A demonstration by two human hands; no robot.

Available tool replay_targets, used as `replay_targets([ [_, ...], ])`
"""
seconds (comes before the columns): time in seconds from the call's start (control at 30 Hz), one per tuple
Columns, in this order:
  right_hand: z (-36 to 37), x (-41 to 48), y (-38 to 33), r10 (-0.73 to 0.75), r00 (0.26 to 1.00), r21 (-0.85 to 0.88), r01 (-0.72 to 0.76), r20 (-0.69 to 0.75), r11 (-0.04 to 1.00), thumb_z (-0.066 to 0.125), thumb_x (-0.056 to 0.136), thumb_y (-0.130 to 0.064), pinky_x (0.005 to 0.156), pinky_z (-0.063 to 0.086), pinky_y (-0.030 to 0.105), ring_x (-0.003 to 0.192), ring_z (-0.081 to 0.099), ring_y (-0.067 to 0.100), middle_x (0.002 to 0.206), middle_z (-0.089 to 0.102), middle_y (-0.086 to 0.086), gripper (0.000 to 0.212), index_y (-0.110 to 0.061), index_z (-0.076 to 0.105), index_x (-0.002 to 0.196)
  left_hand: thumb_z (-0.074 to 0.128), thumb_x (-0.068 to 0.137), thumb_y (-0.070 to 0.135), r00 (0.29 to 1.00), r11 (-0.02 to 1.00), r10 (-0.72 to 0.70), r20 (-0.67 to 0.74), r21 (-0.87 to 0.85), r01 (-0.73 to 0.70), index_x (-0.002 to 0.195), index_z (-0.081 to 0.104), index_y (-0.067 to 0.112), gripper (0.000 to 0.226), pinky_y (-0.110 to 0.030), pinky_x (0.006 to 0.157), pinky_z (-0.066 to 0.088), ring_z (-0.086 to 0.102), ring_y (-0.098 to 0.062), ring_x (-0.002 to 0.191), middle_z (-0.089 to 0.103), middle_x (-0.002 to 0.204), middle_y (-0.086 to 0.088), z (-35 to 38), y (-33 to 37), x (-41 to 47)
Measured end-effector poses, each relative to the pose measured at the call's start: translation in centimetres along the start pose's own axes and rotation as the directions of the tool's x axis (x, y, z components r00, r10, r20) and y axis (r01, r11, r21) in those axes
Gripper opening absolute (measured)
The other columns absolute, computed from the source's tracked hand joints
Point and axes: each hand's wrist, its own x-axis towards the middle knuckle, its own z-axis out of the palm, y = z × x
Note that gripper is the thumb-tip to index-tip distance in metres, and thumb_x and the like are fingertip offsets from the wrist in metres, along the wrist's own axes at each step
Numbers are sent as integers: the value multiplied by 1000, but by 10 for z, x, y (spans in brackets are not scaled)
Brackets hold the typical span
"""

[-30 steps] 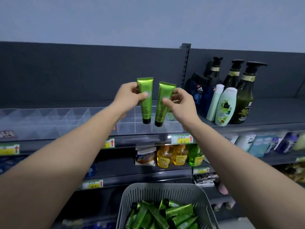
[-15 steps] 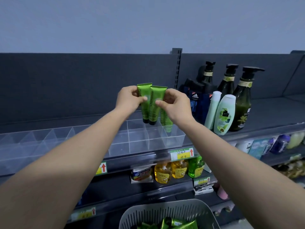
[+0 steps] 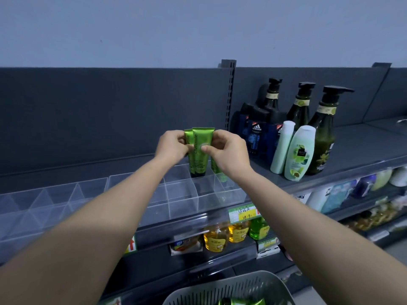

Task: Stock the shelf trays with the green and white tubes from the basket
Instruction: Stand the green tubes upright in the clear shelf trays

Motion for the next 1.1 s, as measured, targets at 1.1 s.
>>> replay_targets([
  [1.1, 20, -10, 25, 140, 988, -173, -128, 58, 977, 70, 85, -21, 90, 52, 36, 97, 67, 19, 100, 74, 3, 22, -12, 73, 106, 68, 80, 1, 997, 999, -42, 68, 34, 40, 97, 72, 10, 19, -40, 89, 54, 69, -22, 93, 74, 93, -6, 4, -15, -17],
])
